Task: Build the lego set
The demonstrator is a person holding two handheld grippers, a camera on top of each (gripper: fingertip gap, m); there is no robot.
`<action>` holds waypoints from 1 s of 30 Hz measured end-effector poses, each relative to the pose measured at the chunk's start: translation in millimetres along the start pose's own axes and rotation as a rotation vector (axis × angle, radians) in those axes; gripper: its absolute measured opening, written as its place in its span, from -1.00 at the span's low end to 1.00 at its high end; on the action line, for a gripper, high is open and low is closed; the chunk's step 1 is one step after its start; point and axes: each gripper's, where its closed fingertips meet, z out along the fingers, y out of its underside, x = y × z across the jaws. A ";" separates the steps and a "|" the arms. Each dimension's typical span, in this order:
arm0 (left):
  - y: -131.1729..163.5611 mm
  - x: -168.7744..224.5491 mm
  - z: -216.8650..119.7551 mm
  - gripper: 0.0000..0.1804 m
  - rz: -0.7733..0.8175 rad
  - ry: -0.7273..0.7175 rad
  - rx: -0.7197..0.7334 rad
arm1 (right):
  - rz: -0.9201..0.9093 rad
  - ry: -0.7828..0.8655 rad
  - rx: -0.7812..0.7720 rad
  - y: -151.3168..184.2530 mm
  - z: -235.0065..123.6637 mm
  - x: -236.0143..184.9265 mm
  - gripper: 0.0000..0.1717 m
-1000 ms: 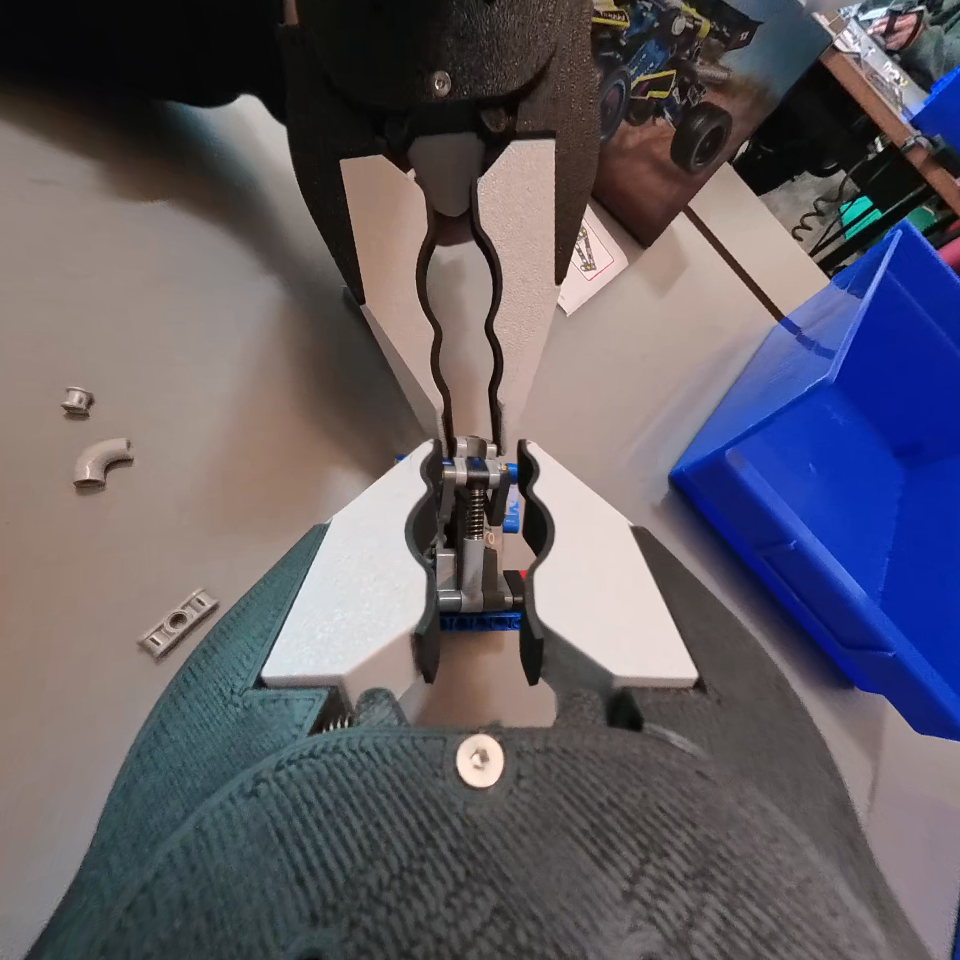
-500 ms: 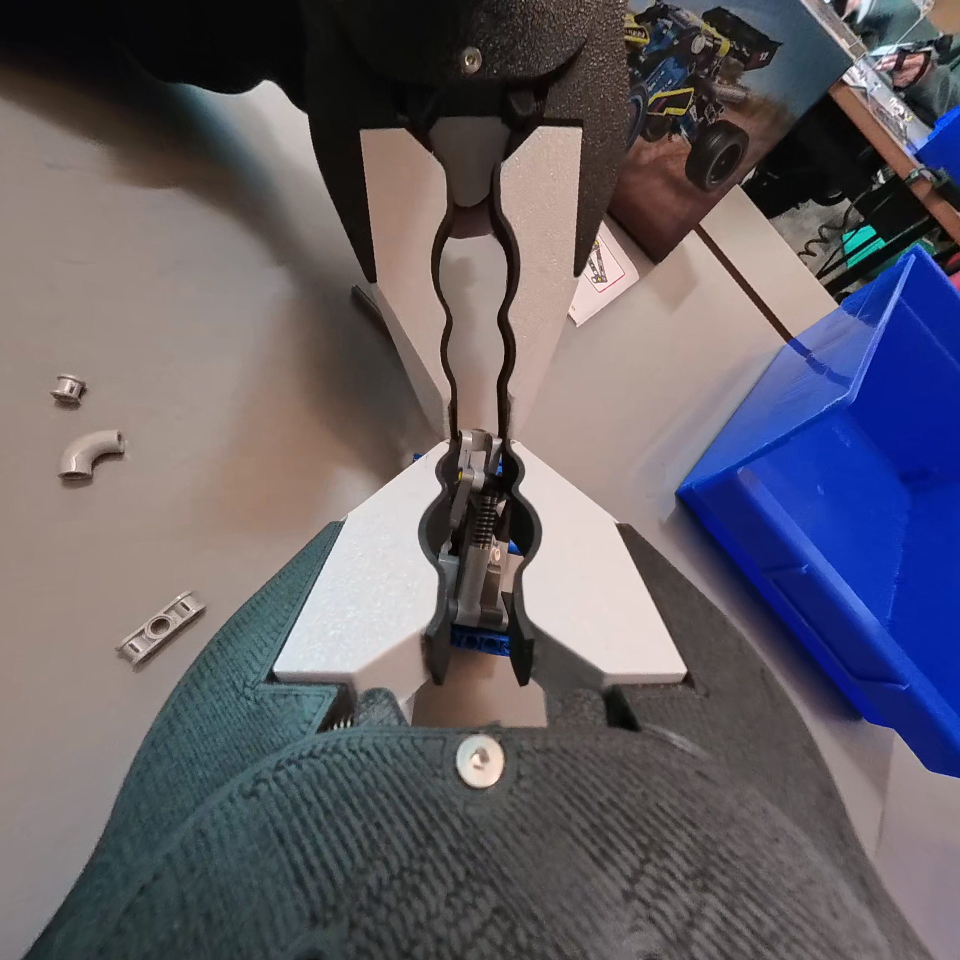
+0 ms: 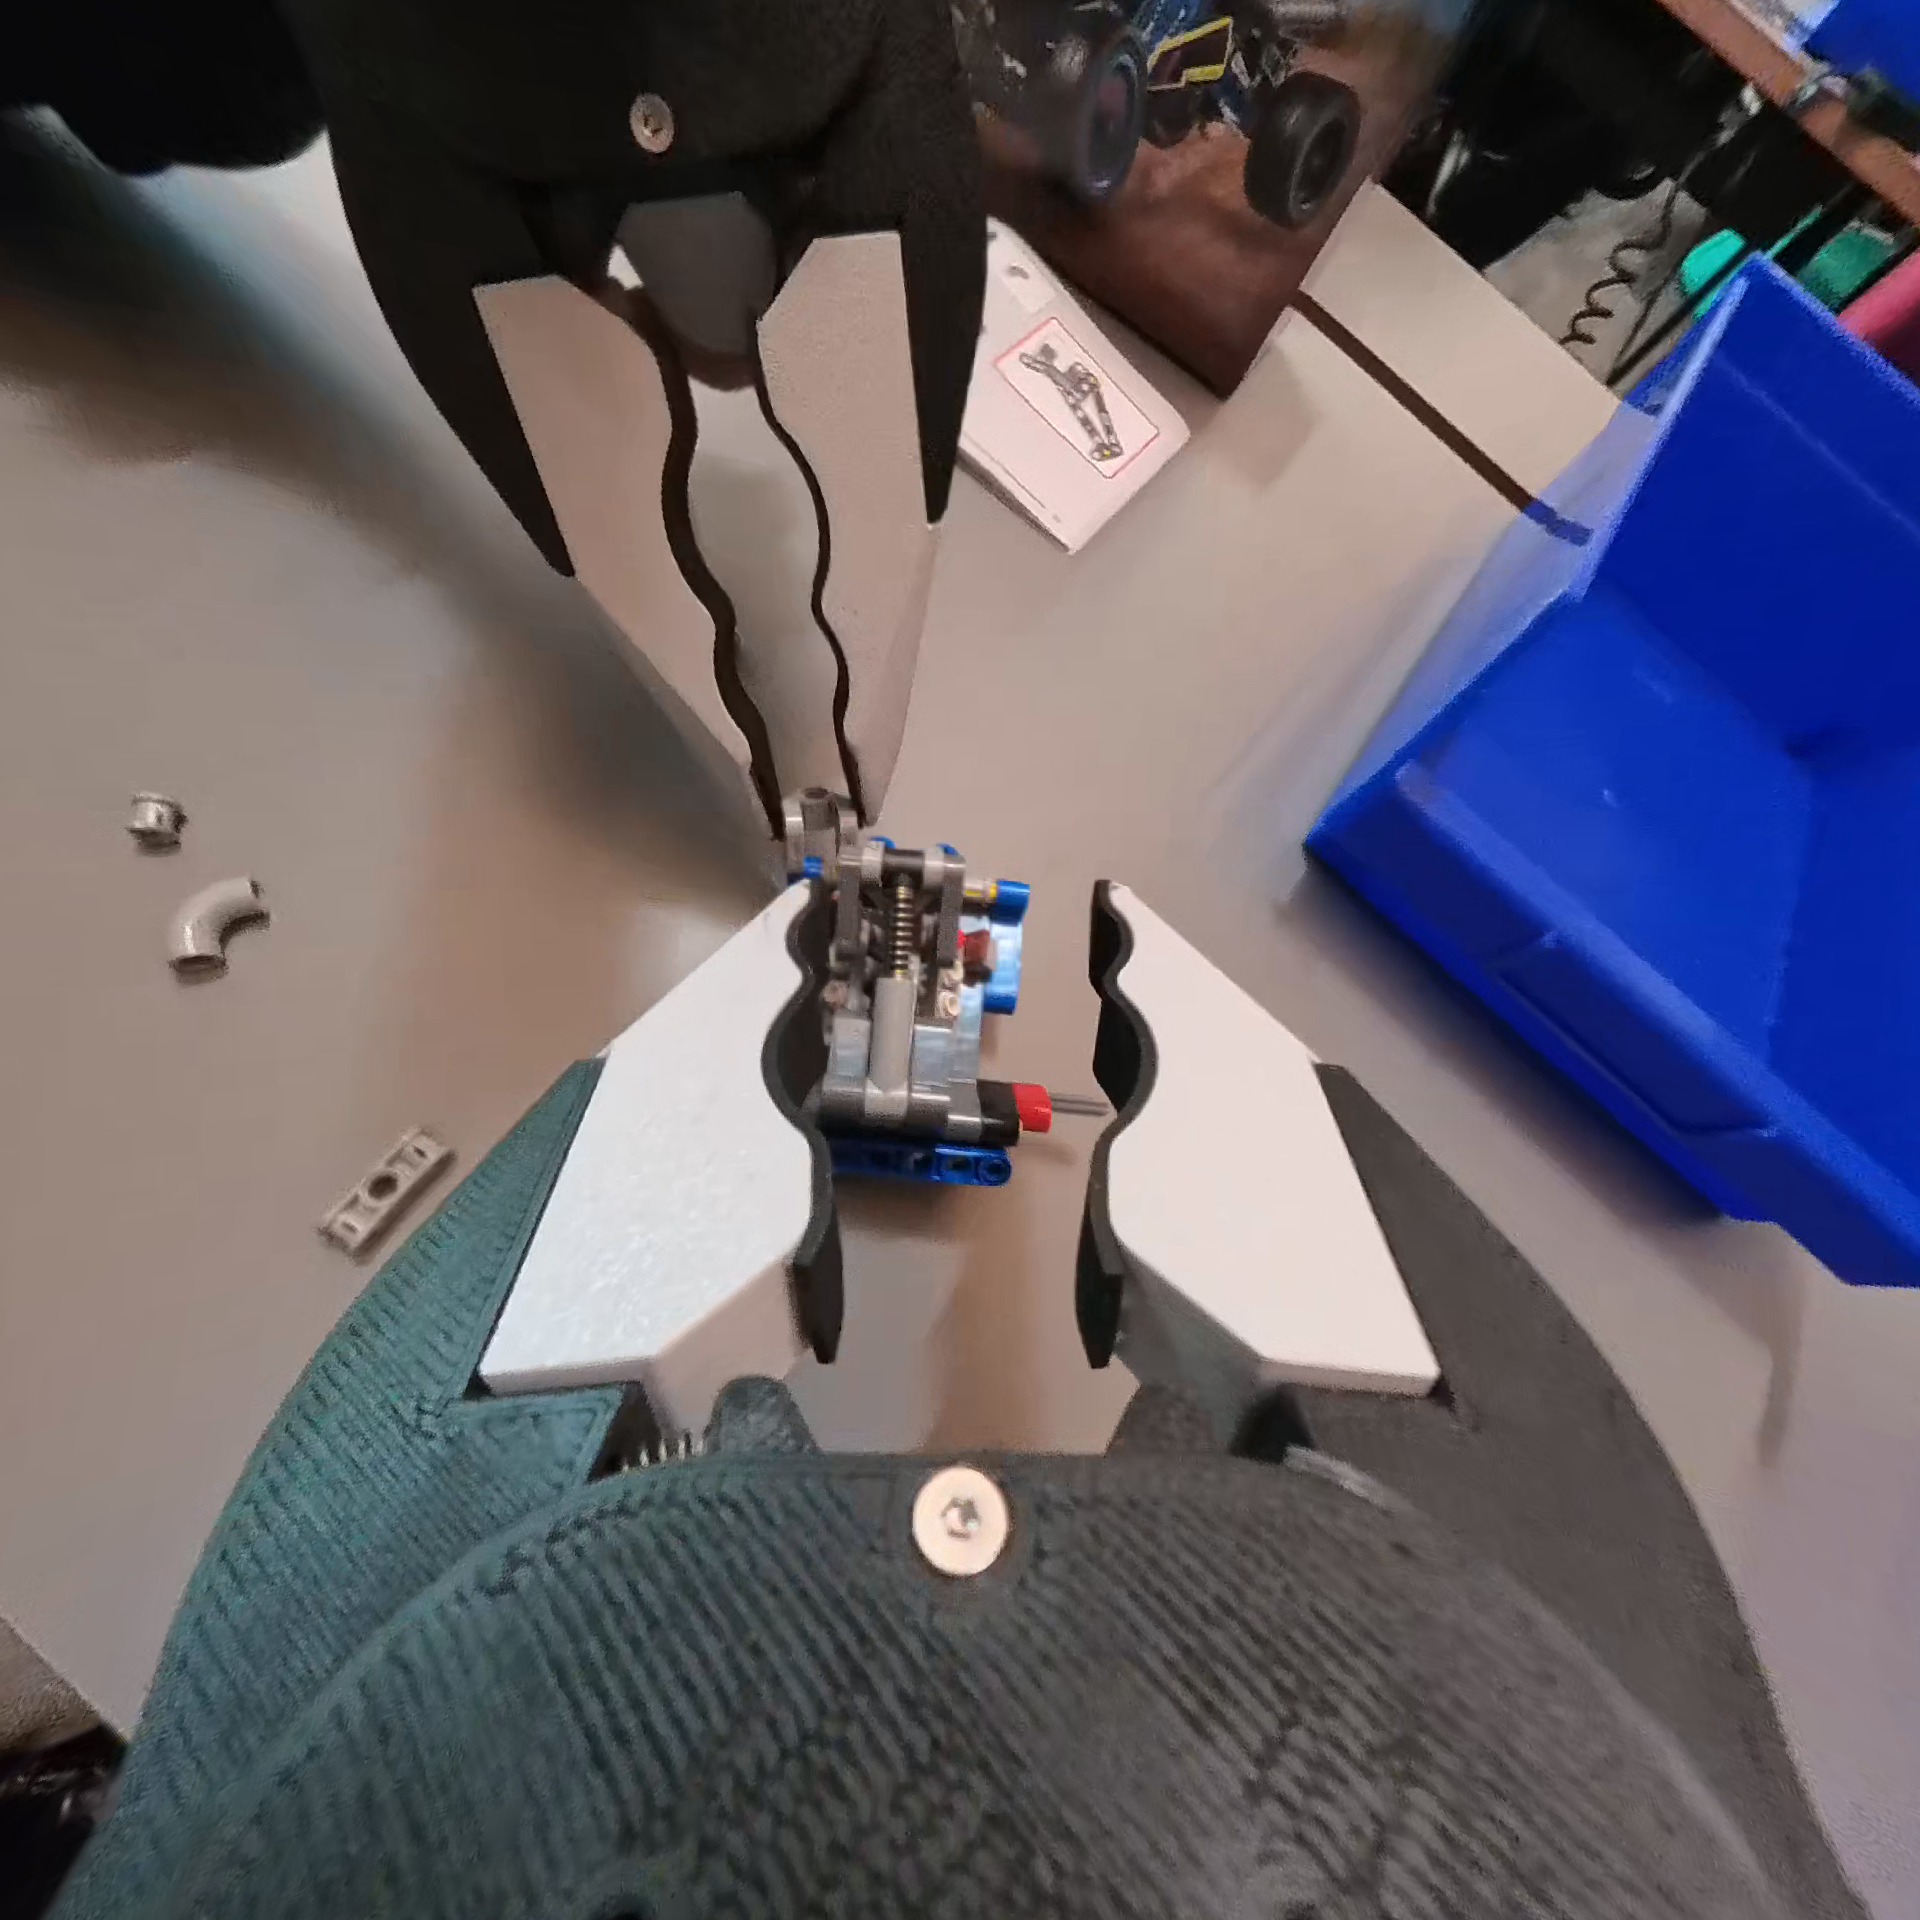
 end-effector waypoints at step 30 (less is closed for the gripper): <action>7.6 3.6 -11.9 -0.86 -0.123 0.082 -0.007 | 0.130 0.156 0.195 10.7 -49.6 6.1 -0.69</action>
